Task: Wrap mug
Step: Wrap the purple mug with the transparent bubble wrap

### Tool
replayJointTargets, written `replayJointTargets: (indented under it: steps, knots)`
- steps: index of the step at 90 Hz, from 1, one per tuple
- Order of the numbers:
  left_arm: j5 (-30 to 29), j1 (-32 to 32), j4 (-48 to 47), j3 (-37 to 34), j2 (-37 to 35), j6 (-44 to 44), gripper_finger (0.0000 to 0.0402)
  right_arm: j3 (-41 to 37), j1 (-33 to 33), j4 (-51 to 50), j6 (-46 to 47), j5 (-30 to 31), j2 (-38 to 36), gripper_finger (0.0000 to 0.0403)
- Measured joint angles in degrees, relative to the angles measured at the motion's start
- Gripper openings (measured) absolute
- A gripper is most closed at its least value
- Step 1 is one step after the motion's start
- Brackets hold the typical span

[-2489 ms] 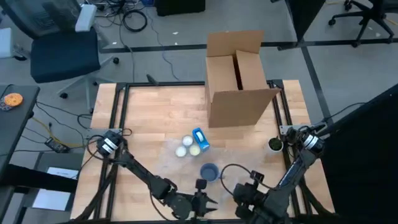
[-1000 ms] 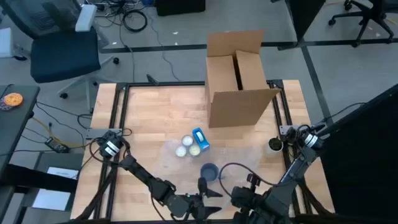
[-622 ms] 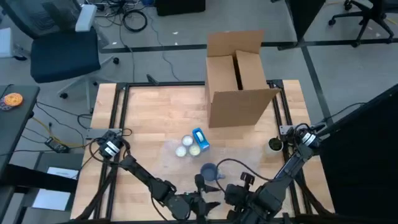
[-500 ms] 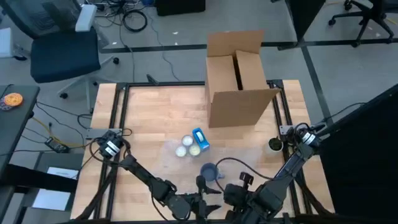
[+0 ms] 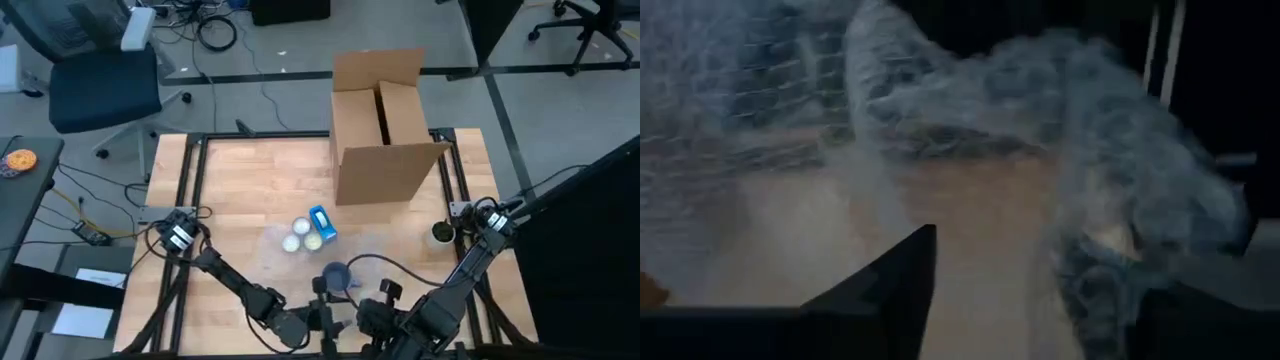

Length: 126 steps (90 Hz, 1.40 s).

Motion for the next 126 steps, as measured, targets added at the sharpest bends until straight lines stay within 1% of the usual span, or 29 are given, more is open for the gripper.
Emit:
replayJointTargets:
  steps: [16,21,27,34,49,54,64,82,99,111,118,126]
  knots:
    - [0.3,-0.4,-0.2,0.0,0.0,-0.1,0.0030,0.0,0.2,0.1,-0.7,0.0,-0.1,0.0034]
    - [0.3,-0.7,-0.2,0.0,0.0,-0.2,0.0010,0.3,0.3,-0.5,-1.2,0.2,-0.5,0.0045]
    - [0.3,-1.0,-0.3,0.0,-0.2,-0.2,0.0009,1.7,0.8,-2.7,-1.4,1.1,-0.8,0.0057]
    - [-0.1,-1.3,-0.4,0.0,-0.9,-0.2,0.0009,4.1,1.6,-8.3,-0.7,2.2,-0.9,0.0068]
    - [-0.5,-2.2,-6.6,0.0,-3.1,-0.3,0.0001,5.5,2.7,-21.7,5.6,2.8,-1.0,0.0075]
    - [-1.2,-2.5,-7.3,0.0,-3.4,-0.3,0.0001,5.3,2.6,-25.2,7.6,2.8,-1.0,0.0074]
    - [-1.6,-2.6,-7.1,0.0,-3.5,-0.4,0.0001,3.0,1.3,-24.7,4.6,3.8,-1.4,0.0074]
    - [-1.5,-2.9,-7.4,0.0,-3.5,-0.6,0.0000,0.5,-1.5,-24.7,-4.5,3.9,-1.6,0.0073]
    - [-1.3,-4.2,-7.3,0.0,-3.5,-0.6,0.0000,-2.7,-2.9,-24.7,-9.2,3.9,-1.6,0.0073]
    - [-1.1,-4.7,-7.3,0.0,-3.5,-0.1,0.0000,-4.4,-5.2,-24.6,-10.9,6.5,-1.6,0.0073]
    - [-1.1,-4.7,-7.3,0.0,-3.5,-0.1,0.0000,-4.4,-7.0,-22.5,-11.9,7.7,-1.6,0.0073]
    - [0.4,-4.7,-7.3,0.0,-3.5,-0.1,0.0000,-4.4,-9.0,-16.2,-16.8,7.7,-1.6,0.0073]
